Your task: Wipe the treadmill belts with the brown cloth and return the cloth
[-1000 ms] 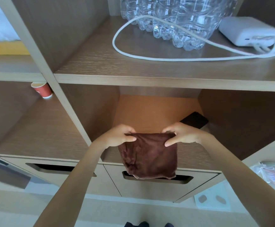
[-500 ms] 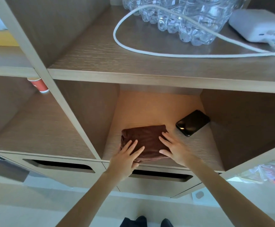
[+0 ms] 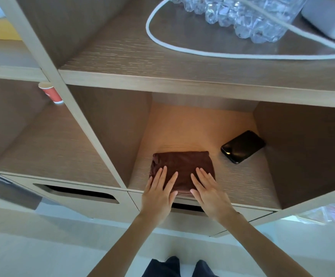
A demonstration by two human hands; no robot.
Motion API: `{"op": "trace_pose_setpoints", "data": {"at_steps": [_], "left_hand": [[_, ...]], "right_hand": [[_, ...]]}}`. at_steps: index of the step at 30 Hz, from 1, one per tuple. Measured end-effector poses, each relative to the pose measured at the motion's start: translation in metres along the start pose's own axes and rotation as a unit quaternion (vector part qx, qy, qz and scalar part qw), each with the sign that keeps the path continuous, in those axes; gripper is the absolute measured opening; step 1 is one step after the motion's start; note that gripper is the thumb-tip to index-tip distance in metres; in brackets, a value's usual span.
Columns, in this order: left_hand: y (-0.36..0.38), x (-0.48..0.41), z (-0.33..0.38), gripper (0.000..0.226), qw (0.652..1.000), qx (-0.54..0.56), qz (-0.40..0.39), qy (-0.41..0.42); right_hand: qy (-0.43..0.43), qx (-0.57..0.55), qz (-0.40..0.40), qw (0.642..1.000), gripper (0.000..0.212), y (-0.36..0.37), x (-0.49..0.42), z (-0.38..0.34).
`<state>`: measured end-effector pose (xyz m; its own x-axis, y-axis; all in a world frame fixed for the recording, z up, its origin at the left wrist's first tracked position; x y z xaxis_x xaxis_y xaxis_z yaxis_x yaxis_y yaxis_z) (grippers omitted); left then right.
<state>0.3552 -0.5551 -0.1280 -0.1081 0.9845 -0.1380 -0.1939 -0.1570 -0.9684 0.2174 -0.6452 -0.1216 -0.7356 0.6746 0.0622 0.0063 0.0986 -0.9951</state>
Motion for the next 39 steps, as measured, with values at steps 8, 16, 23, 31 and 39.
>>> {"op": "trace_pose_setpoints", "data": {"at_steps": [8, 16, 23, 31, 39], "left_hand": [[-0.001, -0.097, -0.068, 0.049, 0.988, -0.02, -0.128, -0.078], [0.017, -0.053, -0.044, 0.053, 0.992, -0.046, -0.042, -0.111], [0.021, -0.099, -0.069, 0.054, 0.99, -0.021, -0.078, -0.119], [0.009, -0.178, -0.11, 0.053, 0.984, -0.056, -0.122, -0.121], [-0.02, -0.193, -0.11, 0.055, 0.983, -0.081, -0.126, -0.102]], "right_hand": [[0.049, 0.007, -0.054, 0.997, 0.053, -0.004, -0.106, 0.007], [0.045, -0.059, -0.014, 0.997, 0.058, 0.009, -0.074, -0.007], [0.068, -0.049, -0.026, 0.996, 0.059, 0.02, -0.116, 0.002], [0.083, -0.042, -0.054, 0.994, 0.057, 0.004, -0.205, 0.012], [0.07, 0.036, -0.046, 0.996, 0.056, -0.038, -0.213, 0.009]]}}
Point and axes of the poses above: each hand's wrist, its own x-axis away from the middle knuckle, its own y-axis out of the palm, z = x × y, the point moved 4 cm from there along -x, towards the middle knuckle, and after that the axes turned 6 degrees about y, right-handed, at the moved point
